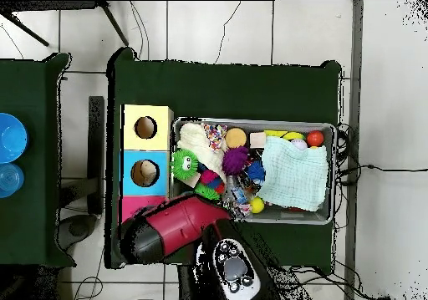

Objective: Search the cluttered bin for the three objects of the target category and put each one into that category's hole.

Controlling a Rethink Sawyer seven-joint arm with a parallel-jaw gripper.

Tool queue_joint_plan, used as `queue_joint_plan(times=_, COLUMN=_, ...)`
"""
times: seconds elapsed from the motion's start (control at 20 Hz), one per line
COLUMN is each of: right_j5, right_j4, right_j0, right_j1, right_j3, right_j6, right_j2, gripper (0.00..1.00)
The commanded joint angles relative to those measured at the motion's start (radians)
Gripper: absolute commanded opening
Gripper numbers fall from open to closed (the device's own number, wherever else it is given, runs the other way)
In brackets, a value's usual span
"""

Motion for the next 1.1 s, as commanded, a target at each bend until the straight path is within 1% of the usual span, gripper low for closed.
queue_joint_plan(times=0.05, right_j5=0.136, right_j4=-0.054, right_j0=-0.158, right_j1=-0.063, right_j3=-0.097, right_j6=-0.189, right_j2=0.062, gripper=0.00)
queue_joint_plan(times=0.15, right_j5=0.188, right_j4=-0.058, right_j0=-0.193, right_j1=-0.068, right_j3=-0.128, right_j6=-0.237, right_j2=0.084, gripper=0.00)
queue_joint_plan(times=0.2, right_j5=0.203, right_j4=-0.063, right_j0=-0.202, right_j1=-0.066, right_j3=-0.141, right_j6=-0.245, right_j2=0.091, gripper=0.00)
queue_joint_plan(times=0.4, right_j5=0.271, right_j4=-0.083, right_j0=-0.250, right_j1=-0.020, right_j3=-0.229, right_j6=-0.296, right_j2=0.128, gripper=0.00)
queue_joint_plan(times=0.5, right_j5=0.308, right_j4=-0.095, right_j0=-0.273, right_j1=0.029, right_j3=-0.294, right_j6=-0.324, right_j2=0.150, gripper=0.00)
queue_joint_plan(times=0.55, right_j5=0.334, right_j4=-0.103, right_j0=-0.278, right_j1=0.062, right_j3=-0.342, right_j6=-0.336, right_j2=0.158, gripper=0.00)
queue_joint_plan(times=0.6, right_j5=0.350, right_j4=-0.115, right_j0=-0.281, right_j1=0.080, right_j3=-0.368, right_j6=-0.339, right_j2=0.165, gripper=0.00)
queue_joint_plan(times=0.65, right_j5=0.378, right_j4=-0.126, right_j0=-0.279, right_j1=0.109, right_j3=-0.413, right_j6=-0.353, right_j2=0.169, gripper=0.00)
queue_joint_plan(times=0.75, right_j5=0.411, right_j4=-0.142, right_j0=-0.286, right_j1=0.153, right_j3=-0.466, right_j6=-0.373, right_j2=0.181, gripper=0.00)
queue_joint_plan(times=1.0, right_j5=0.454, right_j4=-0.175, right_j0=-0.306, right_j1=0.232, right_j3=-0.544, right_j6=-0.412, right_j2=0.209, gripper=0.00)
queue_joint_plan(times=1.05, right_j5=0.467, right_j4=-0.188, right_j0=-0.306, right_j1=0.253, right_j3=-0.570, right_j6=-0.424, right_j2=0.210, gripper=0.00)
queue_joint_plan(times=1.1, right_j5=0.478, right_j4=-0.199, right_j0=-0.309, right_j1=0.261, right_j3=-0.581, right_j6=-0.431, right_j2=0.214, gripper=0.00)
